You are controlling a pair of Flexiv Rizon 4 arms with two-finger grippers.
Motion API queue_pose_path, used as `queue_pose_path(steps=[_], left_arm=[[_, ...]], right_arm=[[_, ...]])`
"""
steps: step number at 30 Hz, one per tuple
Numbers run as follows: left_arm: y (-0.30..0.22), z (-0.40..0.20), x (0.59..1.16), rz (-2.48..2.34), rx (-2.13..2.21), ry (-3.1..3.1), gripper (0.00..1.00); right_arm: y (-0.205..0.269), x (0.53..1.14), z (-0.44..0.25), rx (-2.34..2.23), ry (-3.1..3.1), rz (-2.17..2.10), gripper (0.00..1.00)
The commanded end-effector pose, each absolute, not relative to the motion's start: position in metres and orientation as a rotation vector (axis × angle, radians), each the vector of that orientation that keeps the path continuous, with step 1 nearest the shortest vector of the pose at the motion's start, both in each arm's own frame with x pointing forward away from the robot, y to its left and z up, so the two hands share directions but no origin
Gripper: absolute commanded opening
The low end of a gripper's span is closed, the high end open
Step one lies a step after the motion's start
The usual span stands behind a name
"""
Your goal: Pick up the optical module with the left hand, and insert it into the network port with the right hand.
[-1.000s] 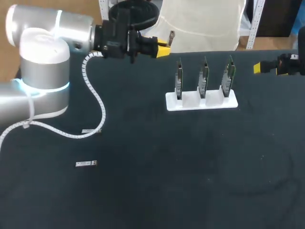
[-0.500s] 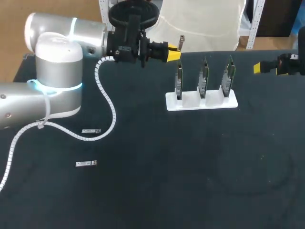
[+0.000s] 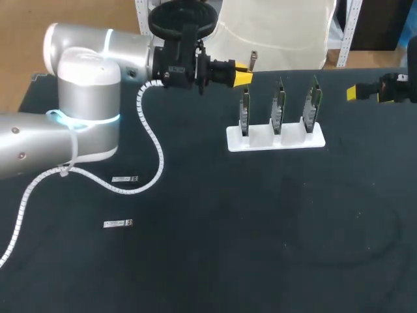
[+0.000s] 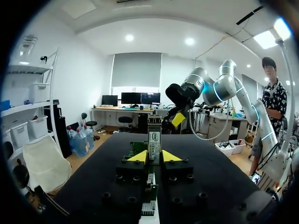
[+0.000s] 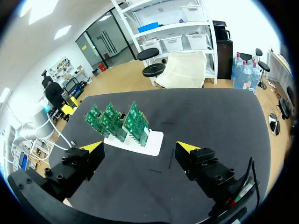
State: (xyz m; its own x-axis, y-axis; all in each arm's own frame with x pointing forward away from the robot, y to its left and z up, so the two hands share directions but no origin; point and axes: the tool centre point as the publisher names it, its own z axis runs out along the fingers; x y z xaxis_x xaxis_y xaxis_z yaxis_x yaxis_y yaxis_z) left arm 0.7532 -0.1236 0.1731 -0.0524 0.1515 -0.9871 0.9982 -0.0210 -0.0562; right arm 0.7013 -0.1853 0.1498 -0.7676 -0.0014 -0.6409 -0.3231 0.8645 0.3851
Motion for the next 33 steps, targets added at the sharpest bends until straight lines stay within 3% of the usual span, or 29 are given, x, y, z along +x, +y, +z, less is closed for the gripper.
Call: queue_pose_path(steps=[1, 33], left_arm=[[-0.1242, 0.1689, 0.7568, -1.203, 1.306, 1.347, 0.00], [-0.1183, 0.1617, 0.7660, -1.213, 1.231, 1.384, 0.00]], right_arm=[[-0.1847, 0.7000, 0.1504, -0.230, 2.376, 0.634, 1.00], [-0.1847, 0.7000, 0.1504, -0.230, 2.376, 0.634, 1.00]])
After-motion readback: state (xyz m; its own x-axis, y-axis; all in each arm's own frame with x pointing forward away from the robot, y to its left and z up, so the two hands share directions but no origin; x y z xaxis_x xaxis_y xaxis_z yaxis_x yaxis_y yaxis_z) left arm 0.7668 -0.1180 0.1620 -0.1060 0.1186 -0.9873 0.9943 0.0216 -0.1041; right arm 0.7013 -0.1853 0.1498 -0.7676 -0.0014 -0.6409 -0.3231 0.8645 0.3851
